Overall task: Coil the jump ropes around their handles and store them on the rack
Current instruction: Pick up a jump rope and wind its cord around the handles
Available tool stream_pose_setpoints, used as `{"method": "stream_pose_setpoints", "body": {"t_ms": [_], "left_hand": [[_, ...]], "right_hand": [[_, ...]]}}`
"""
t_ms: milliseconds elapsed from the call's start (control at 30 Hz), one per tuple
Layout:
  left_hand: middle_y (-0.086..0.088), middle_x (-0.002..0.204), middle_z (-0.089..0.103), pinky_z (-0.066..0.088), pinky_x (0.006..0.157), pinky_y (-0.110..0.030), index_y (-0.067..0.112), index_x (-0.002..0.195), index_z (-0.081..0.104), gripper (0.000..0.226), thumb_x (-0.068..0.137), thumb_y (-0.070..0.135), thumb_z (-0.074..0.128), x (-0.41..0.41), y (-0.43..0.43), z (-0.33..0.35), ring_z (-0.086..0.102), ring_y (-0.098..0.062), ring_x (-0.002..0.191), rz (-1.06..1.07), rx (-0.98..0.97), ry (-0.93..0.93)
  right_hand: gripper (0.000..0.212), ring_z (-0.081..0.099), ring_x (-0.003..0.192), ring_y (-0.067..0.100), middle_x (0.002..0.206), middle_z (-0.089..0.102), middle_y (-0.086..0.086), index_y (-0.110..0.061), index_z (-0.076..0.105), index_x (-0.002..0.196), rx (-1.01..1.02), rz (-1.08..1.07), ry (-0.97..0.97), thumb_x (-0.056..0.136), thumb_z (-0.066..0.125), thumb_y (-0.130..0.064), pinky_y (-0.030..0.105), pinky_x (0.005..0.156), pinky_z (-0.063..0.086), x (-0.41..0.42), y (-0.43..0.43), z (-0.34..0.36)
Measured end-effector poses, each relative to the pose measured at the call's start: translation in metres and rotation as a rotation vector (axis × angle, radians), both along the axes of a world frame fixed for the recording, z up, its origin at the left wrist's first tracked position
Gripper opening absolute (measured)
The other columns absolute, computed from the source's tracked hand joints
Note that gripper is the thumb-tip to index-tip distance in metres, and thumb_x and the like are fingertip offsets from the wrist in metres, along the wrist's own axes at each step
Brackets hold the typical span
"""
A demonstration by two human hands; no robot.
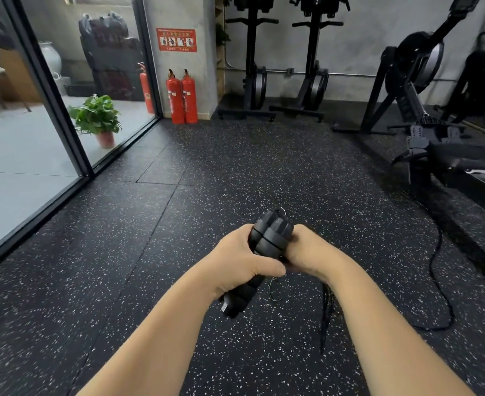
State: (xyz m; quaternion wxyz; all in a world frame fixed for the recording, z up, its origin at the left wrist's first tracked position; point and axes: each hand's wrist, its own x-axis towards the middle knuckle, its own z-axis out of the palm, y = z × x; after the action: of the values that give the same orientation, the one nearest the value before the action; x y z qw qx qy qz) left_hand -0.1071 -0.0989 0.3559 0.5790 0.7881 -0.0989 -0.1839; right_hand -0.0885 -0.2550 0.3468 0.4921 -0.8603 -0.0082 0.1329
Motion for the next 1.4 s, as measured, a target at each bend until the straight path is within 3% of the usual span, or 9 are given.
{"method": "stream_pose_setpoints", "body": {"t_ms": [67,167,333,467,633,767,900,1100,1400], "left_hand": [[-0.003,0.083,0.066,0.050,0.060,-0.023,0.011,0.105,0.059,0.046,0.066,0.003,0.082,0.003,0.000,-0.002,0.060,-0.013,0.067,0.060,-0.023,0.014],[-0.008,0.092,0.070,0.053,0.072,-0.035,0.016,0.101,0.059,0.054,0.054,0.017,0.084,0.011,0.005,-0.007,0.063,-0.020,0.075,0.180,0.047,0.013],[0.008,0.093,0.064,0.050,0.069,-0.032,0.023,0.098,0.047,0.043,0.067,0.032,0.075,0.017,0.020,-0.009,0.063,-0.017,0.084,0.324,0.715,-0.229],[0.003,0.099,0.055,0.039,0.064,-0.032,0.020,0.100,0.039,0.037,0.079,0.032,0.067,0.019,0.021,-0.015,0.055,-0.022,0.081,0.364,0.973,-0.342],[0.000,0.108,0.054,0.033,0.072,-0.034,0.022,0.118,0.045,0.045,0.081,0.031,0.068,0.014,0.019,-0.017,0.061,-0.024,0.100,0.224,1.283,-0.555],[0.007,0.106,0.048,0.030,0.090,-0.040,0.029,0.125,0.044,0.049,0.080,0.028,0.063,0.005,0.010,-0.017,0.052,-0.019,0.104,-0.175,1.248,-0.809],[0.012,0.106,0.043,0.019,0.109,-0.043,0.033,0.127,0.043,0.054,0.078,0.022,0.062,0.001,0.011,-0.016,0.047,-0.016,0.108,-0.263,1.080,-0.927],[0.010,0.100,0.053,0.038,0.090,-0.038,0.032,0.121,0.050,0.061,0.065,0.019,0.071,0.006,0.018,-0.026,0.054,-0.018,0.094,-0.240,0.915,-1.016],[0.013,0.102,0.050,0.038,0.090,-0.037,0.037,0.121,0.043,0.048,0.079,0.034,0.065,0.007,0.022,-0.023,0.054,-0.016,0.102,-0.108,0.971,-0.843]], "right_hand": [[0.039,0.035,0.039,0.009,0.043,0.046,-0.002,-0.011,0.053,0.056,-0.062,0.008,0.026,0.090,0.039,0.002,0.017,0.043,0.028,-0.004,0.006,0.002],[0.042,0.036,0.041,0.011,0.044,0.045,-0.003,-0.016,0.054,0.055,-0.224,0.016,-0.041,0.097,0.045,-0.016,0.025,0.048,0.032,-0.006,0.003,0.003],[0.047,0.048,0.052,0.017,0.048,0.050,-0.006,-0.009,0.064,0.064,-0.564,-0.051,-0.249,0.095,0.045,-0.038,0.029,0.058,0.042,-0.012,0.001,0.015],[0.051,0.045,0.053,0.018,0.054,0.046,-0.004,-0.014,0.040,0.055,-0.749,0.018,-0.438,0.096,0.044,-0.044,0.029,0.055,0.037,-0.022,0.023,0.028],[0.049,0.050,0.065,0.020,0.063,0.046,-0.004,-0.018,0.034,0.056,-0.849,0.077,-0.678,0.096,0.041,-0.046,0.030,0.056,0.030,-0.027,0.039,0.047],[0.055,0.037,0.052,0.013,0.052,0.038,-0.004,-0.016,0.034,0.050,-0.759,0.045,-0.710,0.097,0.045,-0.044,0.030,0.052,0.028,-0.016,0.023,0.044],[0.057,0.044,0.052,0.018,0.046,0.043,-0.004,-0.009,0.050,0.052,-0.547,-0.075,-0.561,0.095,0.049,-0.047,0.032,0.056,0.037,0.001,0.000,0.019],[0.056,0.036,0.036,0.004,0.031,0.040,-0.014,-0.017,0.050,0.045,-0.154,-0.096,-0.408,0.093,0.058,-0.043,0.032,0.055,0.036,0.008,-0.005,0.008],[0.058,0.030,0.035,0.009,0.030,0.034,-0.012,-0.011,0.046,0.044,-0.167,-0.163,-0.515,0.094,0.056,-0.038,0.031,0.055,0.033,0.005,-0.007,0.016]]}}
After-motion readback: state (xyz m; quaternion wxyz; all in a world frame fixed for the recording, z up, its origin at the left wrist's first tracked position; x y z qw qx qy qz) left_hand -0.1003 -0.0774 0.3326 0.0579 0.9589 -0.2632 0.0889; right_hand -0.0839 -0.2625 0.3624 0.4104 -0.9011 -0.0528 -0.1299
